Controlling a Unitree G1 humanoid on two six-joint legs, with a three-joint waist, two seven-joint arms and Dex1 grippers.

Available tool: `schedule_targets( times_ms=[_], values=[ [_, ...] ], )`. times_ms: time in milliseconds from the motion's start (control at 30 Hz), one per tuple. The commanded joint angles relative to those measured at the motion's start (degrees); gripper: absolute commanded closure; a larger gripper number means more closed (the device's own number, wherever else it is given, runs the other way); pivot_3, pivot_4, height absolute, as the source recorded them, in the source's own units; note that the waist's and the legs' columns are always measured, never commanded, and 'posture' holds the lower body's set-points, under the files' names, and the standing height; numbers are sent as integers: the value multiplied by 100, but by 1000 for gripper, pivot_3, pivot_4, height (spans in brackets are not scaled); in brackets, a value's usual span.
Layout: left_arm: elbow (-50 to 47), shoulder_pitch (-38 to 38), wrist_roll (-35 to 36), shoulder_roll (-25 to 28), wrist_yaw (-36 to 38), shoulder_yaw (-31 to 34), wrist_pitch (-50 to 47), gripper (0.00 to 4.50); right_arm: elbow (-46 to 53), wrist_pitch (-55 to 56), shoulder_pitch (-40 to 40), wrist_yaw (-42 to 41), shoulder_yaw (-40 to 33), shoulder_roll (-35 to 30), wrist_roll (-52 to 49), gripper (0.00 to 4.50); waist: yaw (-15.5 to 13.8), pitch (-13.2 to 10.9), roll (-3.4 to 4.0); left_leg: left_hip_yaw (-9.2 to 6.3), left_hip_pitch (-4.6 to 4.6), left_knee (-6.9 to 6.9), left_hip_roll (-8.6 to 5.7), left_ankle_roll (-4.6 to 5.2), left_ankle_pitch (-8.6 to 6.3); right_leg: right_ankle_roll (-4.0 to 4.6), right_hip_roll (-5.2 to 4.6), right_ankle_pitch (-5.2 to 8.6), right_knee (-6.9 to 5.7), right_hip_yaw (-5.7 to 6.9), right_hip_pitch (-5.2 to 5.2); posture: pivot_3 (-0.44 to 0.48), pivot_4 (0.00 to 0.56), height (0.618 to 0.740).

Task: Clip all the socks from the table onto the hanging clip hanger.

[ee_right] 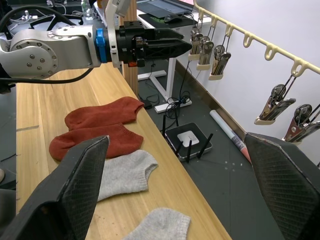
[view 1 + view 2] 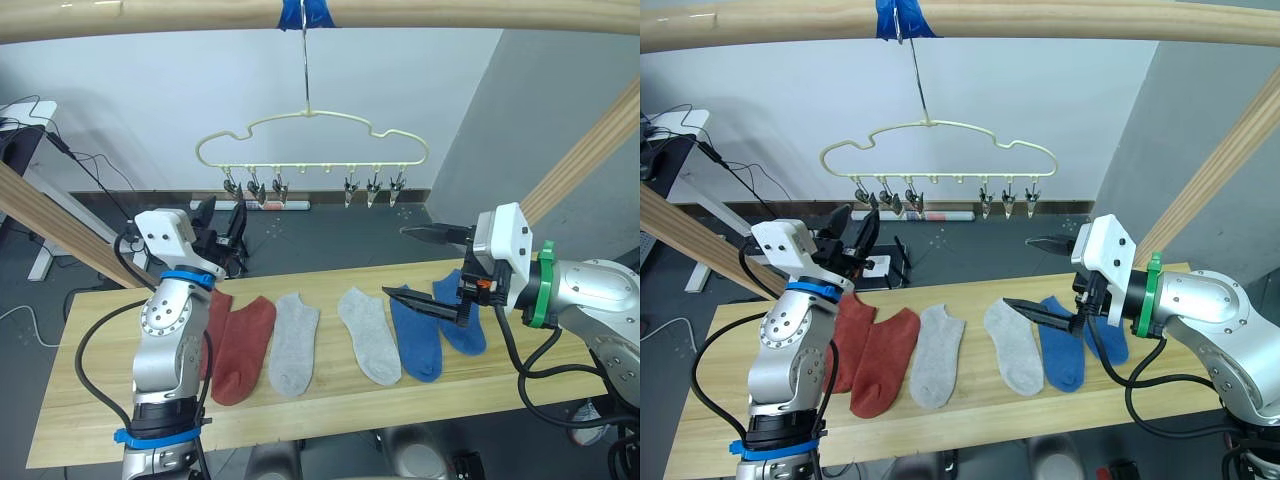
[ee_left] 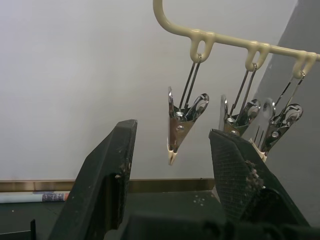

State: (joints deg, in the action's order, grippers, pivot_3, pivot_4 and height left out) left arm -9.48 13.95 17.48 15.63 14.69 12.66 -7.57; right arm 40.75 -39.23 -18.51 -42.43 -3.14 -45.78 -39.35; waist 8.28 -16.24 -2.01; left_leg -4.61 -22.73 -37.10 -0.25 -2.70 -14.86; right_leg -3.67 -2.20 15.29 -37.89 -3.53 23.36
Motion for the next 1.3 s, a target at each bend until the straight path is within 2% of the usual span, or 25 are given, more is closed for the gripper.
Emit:
schedule_targets(
  times_ms=[33, 367, 967, 1200, 1300],
  values=[
    [-136, 108, -52, 82, -51, 55, 14, 1981, 134, 117, 22, -9, -23, 16, 23, 0, 0, 0, 0, 0, 0, 0, 0, 0, 0, 0, 0, 0, 0, 0, 0, -301, 290, 735],
    [-14, 477, -91, 45, -54, 28, 81, 1981, 127, 106, -88, -46, 4, 60, -46, 0, 1, 0, 0, 1, -1, 0, -1, 0, 0, 0, 0, 0, 1, 0, 0, -304, 288, 735],
    [151, 517, -172, 44, -52, -2, 16, 1981, 44, 20, -274, -97, 42, 90, -90, 0, 1, 0, 0, 0, -1, -1, -1, 0, 0, 0, 0, 0, -1, 1, 1, -303, 285, 735],
    [230, 521, -272, 59, -28, -8, 65, 3937, 45, -11, -294, -86, 29, 94, -109, 0, 1, 0, 0, 0, -3, 0, 0, 0, 0, 0, 0, 0, 1, 1, 2, -303, 285, 735],
    [234, 523, -291, 67, -5, -12, 89, 4155, 47, -11, -291, -85, 28, 98, -106, 0, 1, 0, 0, -1, -3, 0, 0, 0, 0, 0, 0, 0, 0, 2, 2, -303, 285, 735]
  ],
)
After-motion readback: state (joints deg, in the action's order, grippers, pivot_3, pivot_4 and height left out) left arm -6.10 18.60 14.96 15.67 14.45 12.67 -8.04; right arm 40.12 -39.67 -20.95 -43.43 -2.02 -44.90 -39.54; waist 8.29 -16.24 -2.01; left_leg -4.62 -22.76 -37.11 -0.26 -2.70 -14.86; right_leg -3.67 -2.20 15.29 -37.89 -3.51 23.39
